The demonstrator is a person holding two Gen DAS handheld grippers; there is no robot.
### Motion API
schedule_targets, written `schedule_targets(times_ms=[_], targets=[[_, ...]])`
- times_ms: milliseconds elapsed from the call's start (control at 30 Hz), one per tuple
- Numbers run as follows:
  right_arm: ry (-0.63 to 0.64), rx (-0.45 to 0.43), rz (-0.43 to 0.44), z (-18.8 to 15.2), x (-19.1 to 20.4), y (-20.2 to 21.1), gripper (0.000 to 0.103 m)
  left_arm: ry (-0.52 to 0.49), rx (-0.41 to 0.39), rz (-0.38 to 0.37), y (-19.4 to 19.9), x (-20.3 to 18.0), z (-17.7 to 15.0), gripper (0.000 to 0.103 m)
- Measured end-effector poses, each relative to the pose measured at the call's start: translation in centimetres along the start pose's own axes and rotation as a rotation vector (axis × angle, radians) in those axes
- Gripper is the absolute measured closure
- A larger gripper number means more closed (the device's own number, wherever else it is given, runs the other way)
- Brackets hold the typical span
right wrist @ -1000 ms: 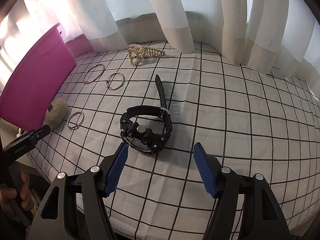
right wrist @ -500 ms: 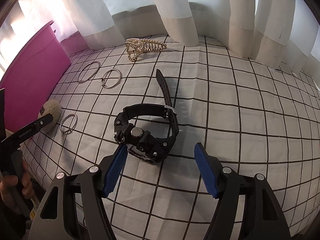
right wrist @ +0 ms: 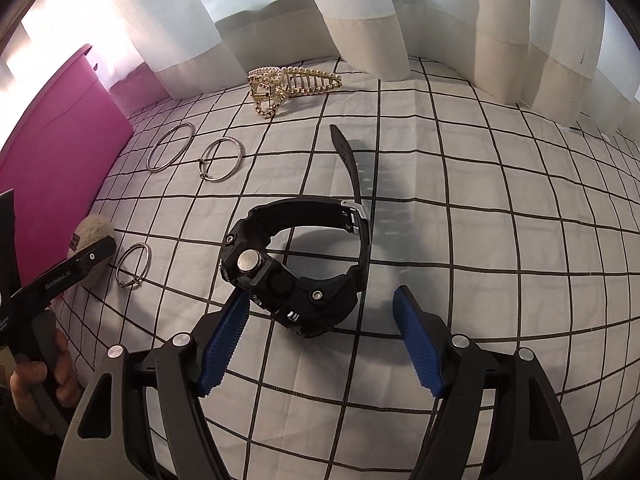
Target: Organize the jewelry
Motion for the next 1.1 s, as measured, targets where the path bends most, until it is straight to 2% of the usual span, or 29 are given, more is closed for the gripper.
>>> schedule_targets(times_ms=[167, 400, 500, 600, 667, 733, 867, 1000, 1100], targets=[[-0.007, -0.009, -0.008, 0.7, 0.2, -0.6, 0.027, -0.011, -0.010, 0.004, -0.4, -0.4, 0.6, 0.011], [0.006, -0.031, -0.051, 1.6, 0.8, -1.3, 0.020, -0.048, -0.032, 0.053, -0.5, -1.1, 0.4, 0.010], [0.024, -0.040, -0.069, 1.8, 1.1, -1.6, 0.020, -0.043, -0.033, 0.051, -0.5, -1.1, 0.4, 0.010], [0.024, -0.057, -0.045, 1.9, 1.1, -1.5, 0.021, -0.038, -0.035, 0.045, -0.4, -1.0, 0.4, 0.012], [0.029, -0.068, -0.031, 1.9, 1.3, -1.4, 0.028, -0.037, -0.040, 0.050, -0.3, -0.8, 0.3, 0.017], [0.044, -0.075, -0.020, 1.9, 1.6, -1.1, 0.046, -0.035, -0.046, 0.048, 0.0, -0.5, 0.2, 0.025], [0.036, -0.082, -0.005, 1.7, 1.5, -0.9, 0.050, -0.043, -0.053, 0.040, 0.3, -0.6, 0.2, 0.043], [0.032, -0.110, 0.012, 1.6, 1.3, -0.1, 0.058, -0.039, -0.054, 0.024, 0.5, -0.6, 0.3, 0.048], [0.041, -0.122, 0.026, 1.6, 1.5, 0.3, 0.060, -0.042, -0.069, 0.015, 1.0, -0.8, 0.4, 0.049]])
Point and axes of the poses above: each gripper's, at about its wrist camera, not at the fingertips, and y roughly against the way its jaws point, x to its left, z to its top, the point moved 5 cm from there along -y, roughly the way its jaws point, and after that the axes turned 8 degrees about z, right-handed, at the moved point
